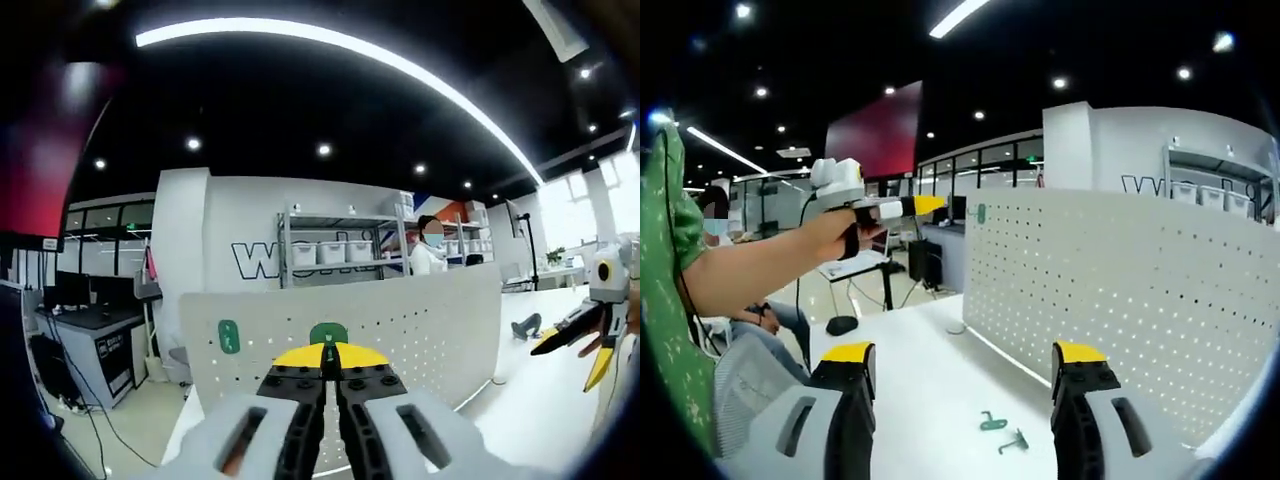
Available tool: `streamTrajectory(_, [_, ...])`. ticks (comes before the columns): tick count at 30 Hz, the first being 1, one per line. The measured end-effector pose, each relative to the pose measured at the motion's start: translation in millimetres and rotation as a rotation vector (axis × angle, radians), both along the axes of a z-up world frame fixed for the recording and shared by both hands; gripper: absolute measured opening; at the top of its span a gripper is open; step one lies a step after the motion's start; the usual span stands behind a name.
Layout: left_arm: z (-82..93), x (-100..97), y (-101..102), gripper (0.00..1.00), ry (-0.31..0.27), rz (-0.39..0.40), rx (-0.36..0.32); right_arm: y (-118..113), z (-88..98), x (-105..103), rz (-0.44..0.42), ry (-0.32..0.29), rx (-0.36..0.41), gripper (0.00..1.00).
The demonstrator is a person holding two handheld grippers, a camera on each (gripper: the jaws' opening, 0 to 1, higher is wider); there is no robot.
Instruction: Insert the hook assembly into the mounting plate slot until the hook locks in place.
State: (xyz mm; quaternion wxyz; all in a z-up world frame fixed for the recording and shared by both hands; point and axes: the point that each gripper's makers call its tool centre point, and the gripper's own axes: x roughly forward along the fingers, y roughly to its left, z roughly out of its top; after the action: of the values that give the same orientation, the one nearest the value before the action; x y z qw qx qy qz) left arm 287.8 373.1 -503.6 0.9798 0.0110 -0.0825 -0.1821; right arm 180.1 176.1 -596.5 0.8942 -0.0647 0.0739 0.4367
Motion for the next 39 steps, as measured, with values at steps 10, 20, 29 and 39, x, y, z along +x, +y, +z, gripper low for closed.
streamTrajectory(10, [6.4, 23.4, 5, 0.02, -0.004, 0.065, 0.005, -5, 8.2, 1, -0.014, -0.009, 0.002, 0.74])
streamTrajectory(20, [7.9, 51.0, 15, 0.02, 0.014, 0.117, -0.012, -11, 33.4, 9, -0.037, -0.050, 0.027, 0.75])
streamTrajectory(29, [-0.1, 74.8, 16, 0.02, 0.045, 0.156, -0.013, -18, 51.9, 13, -0.059, -0.084, 0.053, 0.75])
streamTrajectory(39, [2.5, 95.4, 15, 0.02, 0.041, 0.191, -0.008, -25, 65.6, 15, -0.078, -0.104, 0.077, 0.79])
